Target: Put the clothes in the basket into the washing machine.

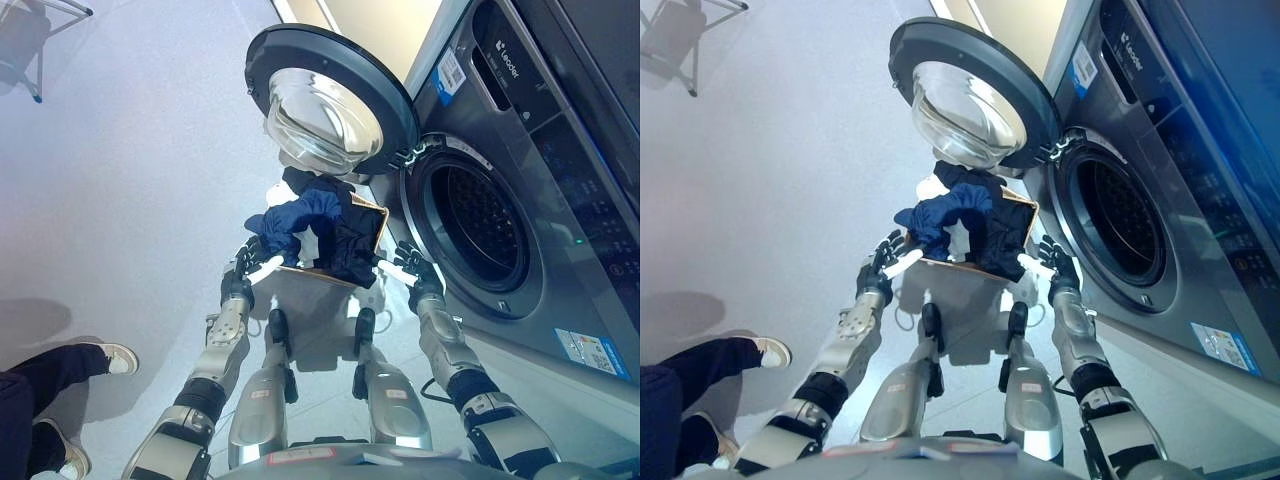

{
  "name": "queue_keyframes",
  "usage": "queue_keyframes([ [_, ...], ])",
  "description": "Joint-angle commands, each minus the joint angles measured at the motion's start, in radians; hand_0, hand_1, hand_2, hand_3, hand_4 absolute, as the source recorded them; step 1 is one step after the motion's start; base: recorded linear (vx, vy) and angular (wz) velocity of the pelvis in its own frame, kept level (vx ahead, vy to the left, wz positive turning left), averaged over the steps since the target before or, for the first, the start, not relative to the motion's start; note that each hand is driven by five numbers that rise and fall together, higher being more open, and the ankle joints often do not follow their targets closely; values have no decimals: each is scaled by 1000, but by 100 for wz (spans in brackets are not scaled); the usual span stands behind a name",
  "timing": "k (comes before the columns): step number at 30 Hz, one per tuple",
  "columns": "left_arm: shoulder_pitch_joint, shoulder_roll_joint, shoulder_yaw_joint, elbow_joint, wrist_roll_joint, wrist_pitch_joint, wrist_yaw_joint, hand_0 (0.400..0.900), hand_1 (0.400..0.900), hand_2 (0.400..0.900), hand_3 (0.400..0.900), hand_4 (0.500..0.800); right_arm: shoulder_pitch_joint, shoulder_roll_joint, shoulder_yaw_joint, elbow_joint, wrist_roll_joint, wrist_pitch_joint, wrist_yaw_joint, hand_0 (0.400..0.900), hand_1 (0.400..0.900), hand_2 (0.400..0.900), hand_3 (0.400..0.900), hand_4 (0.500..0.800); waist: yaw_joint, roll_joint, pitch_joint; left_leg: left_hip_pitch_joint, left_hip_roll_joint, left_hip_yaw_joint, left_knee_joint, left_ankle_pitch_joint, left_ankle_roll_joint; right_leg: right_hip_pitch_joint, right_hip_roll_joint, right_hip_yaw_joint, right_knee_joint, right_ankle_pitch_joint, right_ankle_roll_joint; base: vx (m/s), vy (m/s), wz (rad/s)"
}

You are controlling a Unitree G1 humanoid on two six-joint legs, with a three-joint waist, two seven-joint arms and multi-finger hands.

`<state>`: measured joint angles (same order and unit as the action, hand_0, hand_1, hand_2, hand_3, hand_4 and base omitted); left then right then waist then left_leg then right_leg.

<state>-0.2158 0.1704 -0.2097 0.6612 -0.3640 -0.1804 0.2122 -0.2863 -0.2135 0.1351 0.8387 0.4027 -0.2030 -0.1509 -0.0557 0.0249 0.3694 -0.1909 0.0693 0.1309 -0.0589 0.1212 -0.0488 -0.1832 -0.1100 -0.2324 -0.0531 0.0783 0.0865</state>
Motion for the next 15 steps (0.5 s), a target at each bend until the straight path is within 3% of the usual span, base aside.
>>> queue_keyframes([
  [1,-10,16,-12,-34,0,-95,27,900,900,900,900,800,4,-2,23,-67,5,-76,-12,900,900,900,900,800,1,-41,-40,-3,3,-22,84,-83,-35,-65,-64,-7,95,11,77,0,0,0],
  [15,-3,10,-20,-8,-9,-92,13,900,900,900,900,800,14,2,34,-29,-1,-68,-2,900,900,900,900,800,2,-47,-44,32,2,-26,71,-85,-38,-19,-58,-22,61,21,76,-8,-11,3],
])
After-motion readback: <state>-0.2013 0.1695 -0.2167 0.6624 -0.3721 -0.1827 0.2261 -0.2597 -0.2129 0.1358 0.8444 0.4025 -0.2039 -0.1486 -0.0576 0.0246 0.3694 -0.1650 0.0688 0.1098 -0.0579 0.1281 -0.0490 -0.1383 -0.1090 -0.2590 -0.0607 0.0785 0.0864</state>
